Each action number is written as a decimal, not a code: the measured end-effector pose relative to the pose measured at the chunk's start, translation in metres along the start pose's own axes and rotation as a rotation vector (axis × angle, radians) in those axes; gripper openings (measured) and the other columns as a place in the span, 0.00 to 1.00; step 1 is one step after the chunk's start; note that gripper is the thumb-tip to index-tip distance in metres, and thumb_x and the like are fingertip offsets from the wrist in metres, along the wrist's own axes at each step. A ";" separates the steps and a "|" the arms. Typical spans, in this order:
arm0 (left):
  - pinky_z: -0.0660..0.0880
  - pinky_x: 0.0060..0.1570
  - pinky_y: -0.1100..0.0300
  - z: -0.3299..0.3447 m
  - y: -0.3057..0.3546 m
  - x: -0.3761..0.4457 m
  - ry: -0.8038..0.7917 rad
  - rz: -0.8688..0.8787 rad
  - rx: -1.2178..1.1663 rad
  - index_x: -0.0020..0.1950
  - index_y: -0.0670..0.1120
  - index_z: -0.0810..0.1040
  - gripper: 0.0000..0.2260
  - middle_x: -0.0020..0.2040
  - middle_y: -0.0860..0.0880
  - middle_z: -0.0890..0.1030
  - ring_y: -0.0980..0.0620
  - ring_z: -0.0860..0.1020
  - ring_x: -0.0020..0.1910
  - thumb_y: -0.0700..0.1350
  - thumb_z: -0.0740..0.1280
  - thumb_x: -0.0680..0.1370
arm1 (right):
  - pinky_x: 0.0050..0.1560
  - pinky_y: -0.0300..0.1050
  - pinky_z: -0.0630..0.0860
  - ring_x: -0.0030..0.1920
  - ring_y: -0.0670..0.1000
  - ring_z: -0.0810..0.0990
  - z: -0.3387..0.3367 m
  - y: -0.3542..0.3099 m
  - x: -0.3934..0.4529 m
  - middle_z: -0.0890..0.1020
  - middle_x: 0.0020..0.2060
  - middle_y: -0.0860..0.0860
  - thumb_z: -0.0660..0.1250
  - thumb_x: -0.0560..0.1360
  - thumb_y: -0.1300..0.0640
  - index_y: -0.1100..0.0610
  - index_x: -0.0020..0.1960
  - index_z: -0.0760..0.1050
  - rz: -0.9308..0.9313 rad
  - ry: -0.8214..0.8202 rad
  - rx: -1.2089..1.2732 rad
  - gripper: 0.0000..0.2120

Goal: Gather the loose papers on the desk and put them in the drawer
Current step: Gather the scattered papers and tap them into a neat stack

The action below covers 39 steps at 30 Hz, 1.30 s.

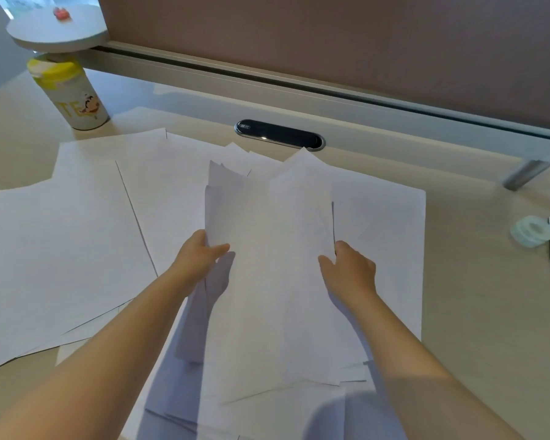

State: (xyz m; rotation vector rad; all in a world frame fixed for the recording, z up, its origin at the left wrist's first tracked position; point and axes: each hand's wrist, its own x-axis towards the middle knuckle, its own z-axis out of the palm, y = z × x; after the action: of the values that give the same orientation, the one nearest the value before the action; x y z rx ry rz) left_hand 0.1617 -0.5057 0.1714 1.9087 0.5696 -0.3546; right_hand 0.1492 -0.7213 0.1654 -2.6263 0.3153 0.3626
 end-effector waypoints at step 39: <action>0.68 0.58 0.53 -0.054 -0.006 0.023 0.130 0.157 -0.082 0.67 0.41 0.67 0.21 0.57 0.45 0.74 0.46 0.71 0.56 0.34 0.63 0.74 | 0.34 0.41 0.67 0.37 0.53 0.72 -0.011 0.015 0.040 0.72 0.32 0.53 0.56 0.76 0.68 0.62 0.32 0.69 0.217 -0.082 0.462 0.14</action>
State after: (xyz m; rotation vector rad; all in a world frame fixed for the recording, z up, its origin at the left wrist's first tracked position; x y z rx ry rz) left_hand 0.1769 -0.4486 0.1767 1.8923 0.5075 -0.1053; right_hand 0.1845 -0.7458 0.1561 -2.1249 0.5835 0.4110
